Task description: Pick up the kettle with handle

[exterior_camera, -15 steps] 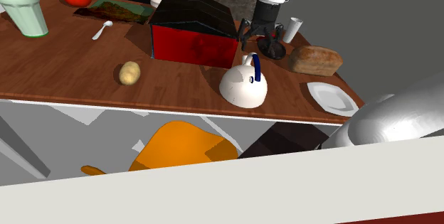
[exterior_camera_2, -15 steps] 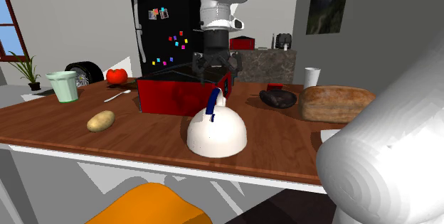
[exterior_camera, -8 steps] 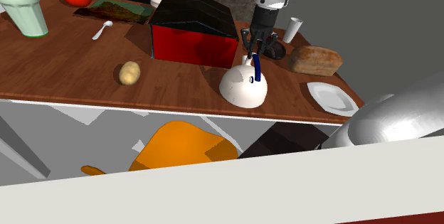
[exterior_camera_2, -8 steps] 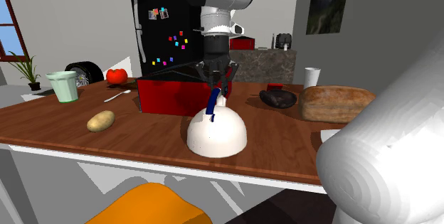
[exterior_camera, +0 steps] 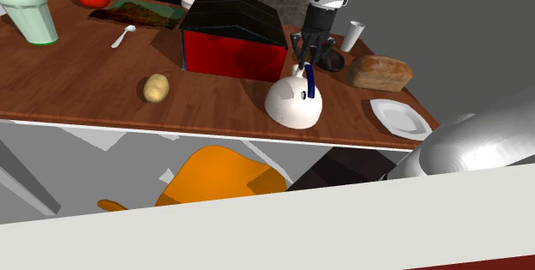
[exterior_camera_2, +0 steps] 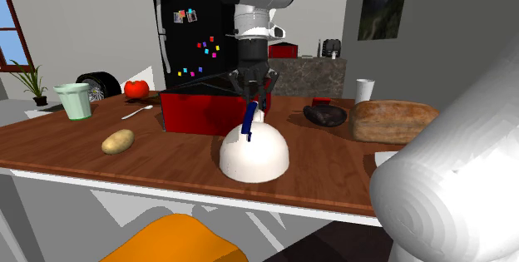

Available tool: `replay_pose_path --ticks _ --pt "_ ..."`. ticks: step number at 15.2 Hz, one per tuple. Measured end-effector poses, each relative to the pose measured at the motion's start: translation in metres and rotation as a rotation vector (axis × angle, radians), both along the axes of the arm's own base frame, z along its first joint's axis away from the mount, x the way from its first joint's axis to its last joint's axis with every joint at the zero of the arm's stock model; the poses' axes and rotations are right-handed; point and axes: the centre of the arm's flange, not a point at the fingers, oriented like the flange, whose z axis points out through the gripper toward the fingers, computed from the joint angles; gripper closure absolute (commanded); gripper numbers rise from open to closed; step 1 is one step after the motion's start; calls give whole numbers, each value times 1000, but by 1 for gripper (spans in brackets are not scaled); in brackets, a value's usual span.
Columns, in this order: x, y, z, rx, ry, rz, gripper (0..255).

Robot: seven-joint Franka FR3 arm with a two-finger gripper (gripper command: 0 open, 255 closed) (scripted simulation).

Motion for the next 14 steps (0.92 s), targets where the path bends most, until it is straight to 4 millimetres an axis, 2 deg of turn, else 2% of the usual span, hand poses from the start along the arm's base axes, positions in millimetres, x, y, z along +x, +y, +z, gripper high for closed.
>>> replay_pose_path --ticks 14 --pt "1 0 70 0 0 0 255"
